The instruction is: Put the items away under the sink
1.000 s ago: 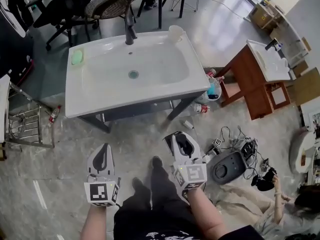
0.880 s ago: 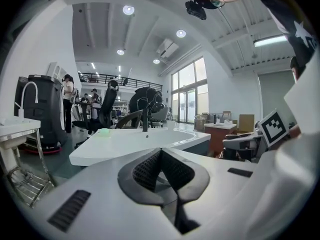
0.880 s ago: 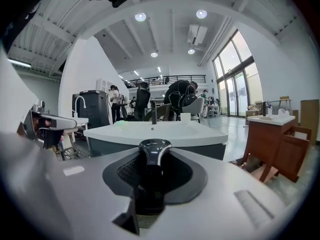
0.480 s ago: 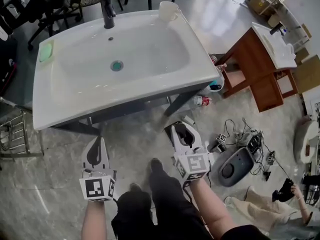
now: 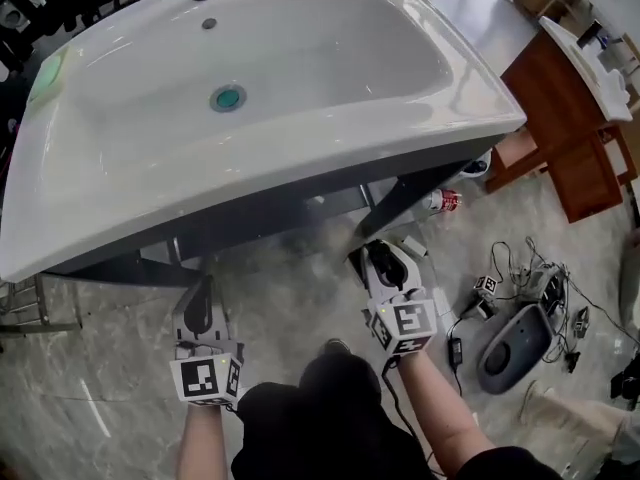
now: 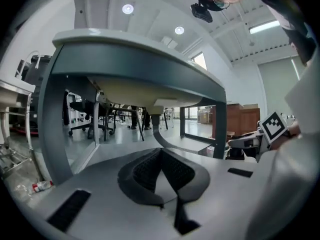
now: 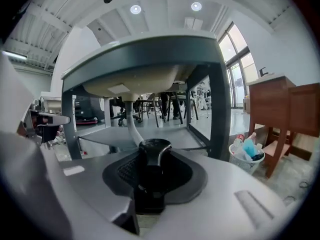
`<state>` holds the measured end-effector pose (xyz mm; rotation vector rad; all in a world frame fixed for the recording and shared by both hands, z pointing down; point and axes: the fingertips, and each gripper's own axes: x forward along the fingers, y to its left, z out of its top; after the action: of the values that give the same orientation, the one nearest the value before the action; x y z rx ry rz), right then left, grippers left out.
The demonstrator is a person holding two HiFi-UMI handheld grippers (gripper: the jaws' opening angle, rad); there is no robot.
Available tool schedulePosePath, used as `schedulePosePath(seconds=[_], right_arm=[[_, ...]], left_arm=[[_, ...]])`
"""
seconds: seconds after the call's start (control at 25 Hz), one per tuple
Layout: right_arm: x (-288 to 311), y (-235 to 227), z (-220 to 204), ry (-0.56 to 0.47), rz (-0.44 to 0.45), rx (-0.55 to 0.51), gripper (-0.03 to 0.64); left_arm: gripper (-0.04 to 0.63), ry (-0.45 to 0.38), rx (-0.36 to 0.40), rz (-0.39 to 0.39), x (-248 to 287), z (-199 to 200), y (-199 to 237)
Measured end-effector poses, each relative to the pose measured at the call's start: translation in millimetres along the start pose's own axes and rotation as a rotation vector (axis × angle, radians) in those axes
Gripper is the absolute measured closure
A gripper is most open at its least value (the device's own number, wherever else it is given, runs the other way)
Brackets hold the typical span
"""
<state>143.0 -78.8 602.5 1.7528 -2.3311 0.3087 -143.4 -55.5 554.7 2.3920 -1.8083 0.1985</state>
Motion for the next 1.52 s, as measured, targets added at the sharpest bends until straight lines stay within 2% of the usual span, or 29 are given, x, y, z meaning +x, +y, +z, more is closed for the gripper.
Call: schedulePosePath(seconds=[0.32,0.6,0.72,0.84,1.0,1.16,1.36,1.52], right_arm=[[58,-26,-84,-0.028,-0.012,-0.008,0.528],[99,-40,-117,-0.057,-0.014,-0.011,0.527],[111,-36,-123,-0.047,0.015,-0.009,0.528],[125,-35,-127,-0.046,0.029,-0.01,0.528],[149,-40,-126,-0.045,0.036,0.029,0.526],[173,-51,-127,-0.038,0.009,0.04,0.527],[204,-59,-128,-0.033,-0.018,0.011,0.526],[226,-60,-130,-0.031,-0.033,-0.024,0.526]], left_arm=[[0.586,-0.037,0.023,-0.032,57,-92,16],[0.586,-0.069,0.031,-0.052,93,-150,27],[0.586,-0.08,-0.009,-0.064,99,-160,28],[0.586,-0.086,0.005,-0.085,111,-163,30],[0.586,-0.077,-0.004,-0.075,130,-165,41],[0.586,-0.062,0.004,-0.069,141,-165,47],[0.586,-0.061,0.043,-0.076,152,-167,46],[0.586,-0.064,0.038,-0.06,158,-164,52]])
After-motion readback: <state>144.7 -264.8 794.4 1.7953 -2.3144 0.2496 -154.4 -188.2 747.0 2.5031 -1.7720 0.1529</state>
